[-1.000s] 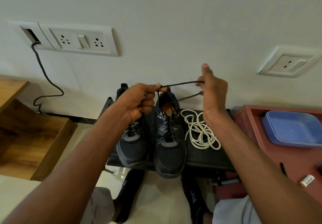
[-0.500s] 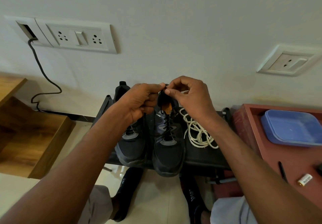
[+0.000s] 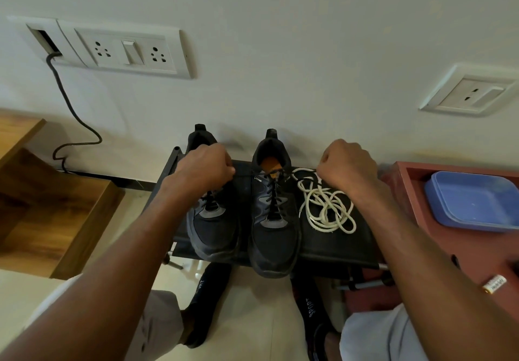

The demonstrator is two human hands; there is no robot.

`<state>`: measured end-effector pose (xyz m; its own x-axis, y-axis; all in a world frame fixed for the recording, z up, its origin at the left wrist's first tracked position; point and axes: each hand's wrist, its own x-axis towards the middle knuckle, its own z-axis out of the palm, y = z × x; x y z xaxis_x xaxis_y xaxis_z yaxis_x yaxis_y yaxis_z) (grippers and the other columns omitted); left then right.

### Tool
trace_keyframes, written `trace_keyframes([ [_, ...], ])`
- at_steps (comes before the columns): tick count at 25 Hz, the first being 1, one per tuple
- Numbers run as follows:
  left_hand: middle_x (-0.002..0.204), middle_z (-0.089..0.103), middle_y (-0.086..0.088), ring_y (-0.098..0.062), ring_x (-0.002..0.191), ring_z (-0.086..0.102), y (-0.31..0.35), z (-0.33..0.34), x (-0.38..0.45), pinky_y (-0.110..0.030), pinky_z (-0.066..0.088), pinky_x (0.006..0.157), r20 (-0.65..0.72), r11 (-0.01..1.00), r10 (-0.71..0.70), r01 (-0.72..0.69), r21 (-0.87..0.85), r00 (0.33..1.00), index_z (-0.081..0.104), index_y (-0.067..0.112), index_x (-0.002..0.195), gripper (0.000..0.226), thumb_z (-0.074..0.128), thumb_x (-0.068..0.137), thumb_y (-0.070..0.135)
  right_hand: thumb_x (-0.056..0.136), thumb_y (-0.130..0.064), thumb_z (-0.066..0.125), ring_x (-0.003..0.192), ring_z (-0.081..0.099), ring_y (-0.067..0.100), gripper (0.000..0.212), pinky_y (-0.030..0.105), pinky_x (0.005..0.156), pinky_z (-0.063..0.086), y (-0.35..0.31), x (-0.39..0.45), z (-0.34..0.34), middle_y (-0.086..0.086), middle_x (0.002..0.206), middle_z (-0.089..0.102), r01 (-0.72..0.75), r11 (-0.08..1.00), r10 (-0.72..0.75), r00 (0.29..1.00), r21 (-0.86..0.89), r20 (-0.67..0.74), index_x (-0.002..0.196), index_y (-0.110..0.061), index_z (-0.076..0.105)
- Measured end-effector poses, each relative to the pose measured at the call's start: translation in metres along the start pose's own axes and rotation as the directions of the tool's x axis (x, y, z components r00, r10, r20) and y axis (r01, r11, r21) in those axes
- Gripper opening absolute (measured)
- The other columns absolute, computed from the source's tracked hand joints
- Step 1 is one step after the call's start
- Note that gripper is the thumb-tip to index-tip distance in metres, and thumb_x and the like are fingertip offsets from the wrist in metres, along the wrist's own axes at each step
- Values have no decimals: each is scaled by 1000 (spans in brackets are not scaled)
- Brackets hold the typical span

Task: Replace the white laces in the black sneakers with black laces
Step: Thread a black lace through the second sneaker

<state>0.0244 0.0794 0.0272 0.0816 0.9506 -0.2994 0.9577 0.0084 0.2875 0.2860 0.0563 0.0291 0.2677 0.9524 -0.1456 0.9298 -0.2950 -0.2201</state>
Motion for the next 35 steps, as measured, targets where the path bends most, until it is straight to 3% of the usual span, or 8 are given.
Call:
trace_keyframes([
  [4, 121, 69, -2, -27, 111, 64, 24, 11, -7, -43, 52, 93, -30, 972, 230, -228, 64, 973, 69, 22, 123, 30, 68, 96, 35, 83, -19, 75, 97, 68, 26, 23, 40, 88, 58, -13, -2, 11, 3, 106, 72, 191, 971, -218, 954, 144, 206, 105, -21, 74],
  [8, 109, 68, 2, -24, 106, 61, 44, 29, -6, -51, 33, 106, -71, 977, 201, -194, 89, 977, 69, 22, 107, 21, 69, 94, 39, 79, -38, 88, 88, 69, 19, 22, 39, 83, 59, -23, -5, 24, -3, 94, 73, 243, 949, -281, 941, 201, 189, 89, -25, 74],
  [11, 90, 63, -4, -25, 81, 58, 51, 36, -7, -40, 45, 77, -88, 976, 216, -213, 50, 972, 60, 15, 90, 13, 66, 96, 25, 79, -37, 87, 79, 70, 23, 20, 41, 77, 61, -30, -7, 31, -1, 83, 73, 261, 949, -285, 949, 176, 132, 82, -21, 75],
  [13, 81, 55, -6, -25, 71, 52, 49, 37, -6, -34, 36, 56, -75, 974, 225, -225, 8, 972, 48, 14, 85, 16, 59, 97, 16, 80, -30, 83, 77, 70, 25, 14, 43, 76, 62, -32, -7, 32, 1, 81, 72, 268, 945, -293, 948, 188, 120, 79, -20, 74],
  [17, 92, 64, -8, -29, 85, 63, 39, 37, 3, -48, 55, 76, -38, 954, 201, -204, -221, 979, 54, 13, 98, 10, 61, 92, 10, 85, -20, 80, 83, 71, 17, 4, 39, 83, 60, -27, -4, 23, -3, 83, 75, 233, 922, -298, 938, 310, 180, 85, -22, 77],
  [19, 86, 67, -1, -23, 85, 66, 39, 35, 2, -43, 56, 78, -44, 934, 195, -200, -295, 980, 61, 16, 99, 10, 68, 93, 15, 88, -23, 81, 76, 72, 10, 4, 35, 79, 60, -25, -6, 18, -5, 73, 76, 207, 905, -298, 932, 373, 207, 86, -23, 77],
  [24, 75, 68, 5, -19, 76, 66, 33, 31, 3, -28, 40, 58, -162, 967, 135, -165, -192, 978, 69, 20, 78, 12, 77, 87, 19, 91, -23, 76, 71, 72, 14, 12, 30, 70, 57, -23, -8, 17, -7, 67, 71, 200, 948, -233, 966, 246, 114, 80, -28, 75],
  [35, 85, 69, -4, -28, 80, 65, 31, 34, 0, -35, 46, 65, -181, 991, 29, -52, -124, 983, 66, 18, 76, 14, 70, 88, 14, 91, -19, 73, 79, 73, 23, 14, 30, 68, 54, -21, -8, 17, -1, 75, 73, 72, 982, -100, 983, 174, 154, 78, -26, 75],
])
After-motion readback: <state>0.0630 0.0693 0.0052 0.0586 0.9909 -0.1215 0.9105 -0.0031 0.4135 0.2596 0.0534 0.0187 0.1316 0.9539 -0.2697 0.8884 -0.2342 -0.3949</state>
